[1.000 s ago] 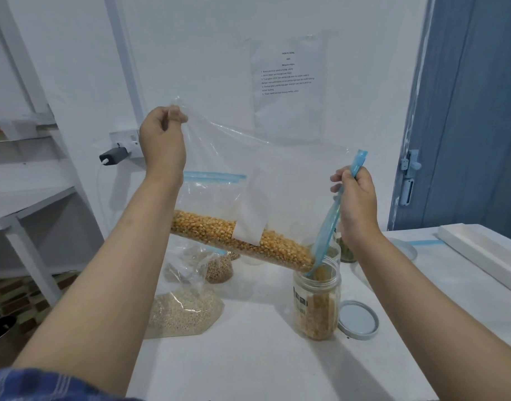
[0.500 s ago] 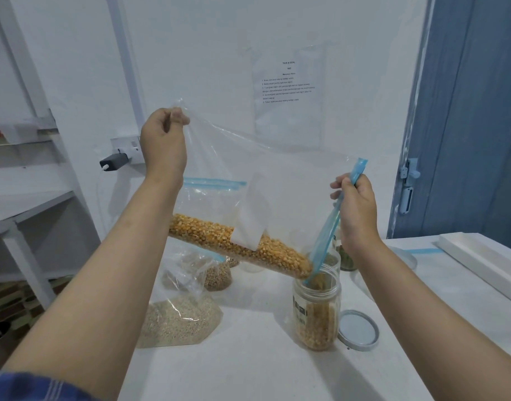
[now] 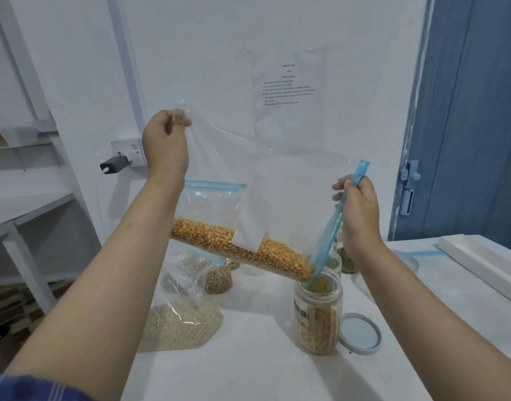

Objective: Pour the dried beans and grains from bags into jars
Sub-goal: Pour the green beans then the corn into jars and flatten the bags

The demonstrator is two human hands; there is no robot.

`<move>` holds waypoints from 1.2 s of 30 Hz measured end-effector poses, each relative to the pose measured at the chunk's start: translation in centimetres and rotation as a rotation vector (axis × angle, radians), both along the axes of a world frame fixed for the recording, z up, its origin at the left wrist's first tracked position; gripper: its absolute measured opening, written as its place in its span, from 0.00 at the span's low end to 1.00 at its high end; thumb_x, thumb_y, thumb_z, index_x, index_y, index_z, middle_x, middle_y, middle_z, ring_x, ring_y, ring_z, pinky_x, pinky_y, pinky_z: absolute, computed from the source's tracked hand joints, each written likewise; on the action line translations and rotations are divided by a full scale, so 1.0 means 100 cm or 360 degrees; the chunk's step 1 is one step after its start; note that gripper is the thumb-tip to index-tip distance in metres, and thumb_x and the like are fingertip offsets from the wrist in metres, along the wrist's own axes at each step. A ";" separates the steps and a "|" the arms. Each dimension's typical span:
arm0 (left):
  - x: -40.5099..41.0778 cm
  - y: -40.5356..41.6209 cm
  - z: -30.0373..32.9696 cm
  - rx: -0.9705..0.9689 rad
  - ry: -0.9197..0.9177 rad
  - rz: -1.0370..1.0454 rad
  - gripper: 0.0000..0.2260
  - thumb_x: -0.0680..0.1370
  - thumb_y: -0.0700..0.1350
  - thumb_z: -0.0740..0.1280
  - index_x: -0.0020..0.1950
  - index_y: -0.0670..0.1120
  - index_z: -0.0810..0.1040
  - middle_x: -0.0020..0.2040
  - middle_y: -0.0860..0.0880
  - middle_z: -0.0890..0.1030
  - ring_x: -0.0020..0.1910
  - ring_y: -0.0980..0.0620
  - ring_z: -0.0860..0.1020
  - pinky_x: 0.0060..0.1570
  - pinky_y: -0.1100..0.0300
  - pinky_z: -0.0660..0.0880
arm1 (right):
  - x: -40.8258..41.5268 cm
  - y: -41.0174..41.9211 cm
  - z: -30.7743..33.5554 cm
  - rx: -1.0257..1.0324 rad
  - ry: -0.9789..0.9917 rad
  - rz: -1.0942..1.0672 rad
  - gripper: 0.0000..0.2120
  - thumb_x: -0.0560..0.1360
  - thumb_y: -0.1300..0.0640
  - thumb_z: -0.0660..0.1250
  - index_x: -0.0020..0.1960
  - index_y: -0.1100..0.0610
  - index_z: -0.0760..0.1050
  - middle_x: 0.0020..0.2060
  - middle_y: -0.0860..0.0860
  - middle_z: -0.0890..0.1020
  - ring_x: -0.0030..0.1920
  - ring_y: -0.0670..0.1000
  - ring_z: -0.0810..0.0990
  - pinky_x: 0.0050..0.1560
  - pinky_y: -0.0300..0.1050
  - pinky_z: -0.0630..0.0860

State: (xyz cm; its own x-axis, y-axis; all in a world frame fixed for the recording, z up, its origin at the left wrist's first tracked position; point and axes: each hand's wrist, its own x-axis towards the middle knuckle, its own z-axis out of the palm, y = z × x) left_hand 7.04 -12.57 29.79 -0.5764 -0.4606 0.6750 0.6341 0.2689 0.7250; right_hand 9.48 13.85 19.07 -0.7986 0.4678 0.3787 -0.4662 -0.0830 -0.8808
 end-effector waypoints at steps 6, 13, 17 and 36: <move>0.000 0.002 0.001 0.0015 0.0010 -0.0034 0.13 0.82 0.44 0.62 0.38 0.53 0.76 0.40 0.61 0.79 0.42 0.66 0.75 0.50 0.71 0.70 | 0.001 0.000 -0.002 -0.0019 -0.0007 -0.0001 0.11 0.83 0.60 0.54 0.46 0.51 0.71 0.43 0.45 0.77 0.42 0.46 0.72 0.50 0.42 0.69; -0.002 0.002 -0.002 0.0027 0.0008 -0.0036 0.13 0.81 0.43 0.62 0.37 0.53 0.76 0.36 0.63 0.79 0.40 0.66 0.75 0.51 0.69 0.70 | 0.002 0.000 -0.003 -0.0013 -0.0012 -0.0006 0.11 0.83 0.60 0.54 0.46 0.50 0.71 0.43 0.45 0.77 0.43 0.46 0.72 0.51 0.43 0.69; -0.002 0.000 -0.002 0.0012 0.0025 -0.0038 0.13 0.81 0.44 0.62 0.37 0.54 0.76 0.38 0.60 0.79 0.41 0.62 0.75 0.52 0.66 0.71 | 0.002 -0.001 -0.003 -0.0011 -0.0015 -0.0013 0.11 0.82 0.60 0.54 0.46 0.50 0.71 0.43 0.45 0.77 0.43 0.46 0.72 0.50 0.42 0.69; 0.000 0.002 -0.001 -0.0027 0.0024 -0.0033 0.13 0.81 0.45 0.62 0.38 0.53 0.76 0.39 0.59 0.77 0.39 0.62 0.73 0.51 0.67 0.70 | 0.002 0.000 -0.003 -0.0025 -0.0010 -0.0026 0.11 0.82 0.61 0.54 0.46 0.50 0.71 0.44 0.46 0.78 0.42 0.46 0.72 0.50 0.42 0.69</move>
